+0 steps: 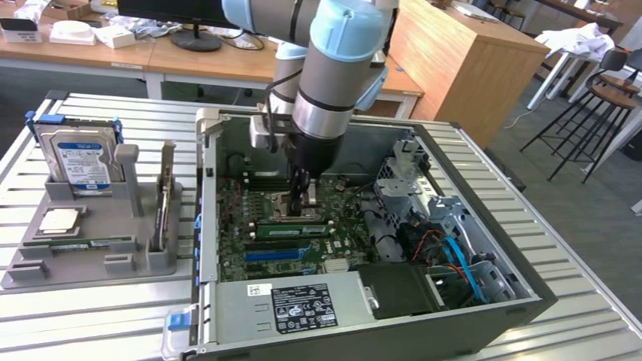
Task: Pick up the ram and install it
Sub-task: 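Press down the ram until it locks into place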
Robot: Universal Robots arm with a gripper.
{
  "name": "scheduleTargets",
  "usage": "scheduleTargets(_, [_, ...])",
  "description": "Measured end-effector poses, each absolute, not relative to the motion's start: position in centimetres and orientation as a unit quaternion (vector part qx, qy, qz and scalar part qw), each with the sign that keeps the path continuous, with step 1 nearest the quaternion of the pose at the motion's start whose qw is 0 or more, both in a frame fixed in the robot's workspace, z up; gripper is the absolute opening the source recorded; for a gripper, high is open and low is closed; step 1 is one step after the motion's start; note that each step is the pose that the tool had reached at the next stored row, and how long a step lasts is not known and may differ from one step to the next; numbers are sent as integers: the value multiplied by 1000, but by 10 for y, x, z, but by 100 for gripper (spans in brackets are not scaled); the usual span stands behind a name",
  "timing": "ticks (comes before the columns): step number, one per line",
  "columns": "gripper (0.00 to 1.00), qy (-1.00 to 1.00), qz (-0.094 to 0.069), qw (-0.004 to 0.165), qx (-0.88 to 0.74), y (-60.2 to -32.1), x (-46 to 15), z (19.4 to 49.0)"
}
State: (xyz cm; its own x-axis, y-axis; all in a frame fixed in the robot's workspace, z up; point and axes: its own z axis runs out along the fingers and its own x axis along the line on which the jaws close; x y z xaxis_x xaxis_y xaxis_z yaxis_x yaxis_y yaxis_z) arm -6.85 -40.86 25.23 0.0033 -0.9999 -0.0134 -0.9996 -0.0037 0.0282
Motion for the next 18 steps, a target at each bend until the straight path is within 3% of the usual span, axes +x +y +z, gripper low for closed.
scheduleTargets(18, [10,-706,-15,5,708,-411,-88,251])
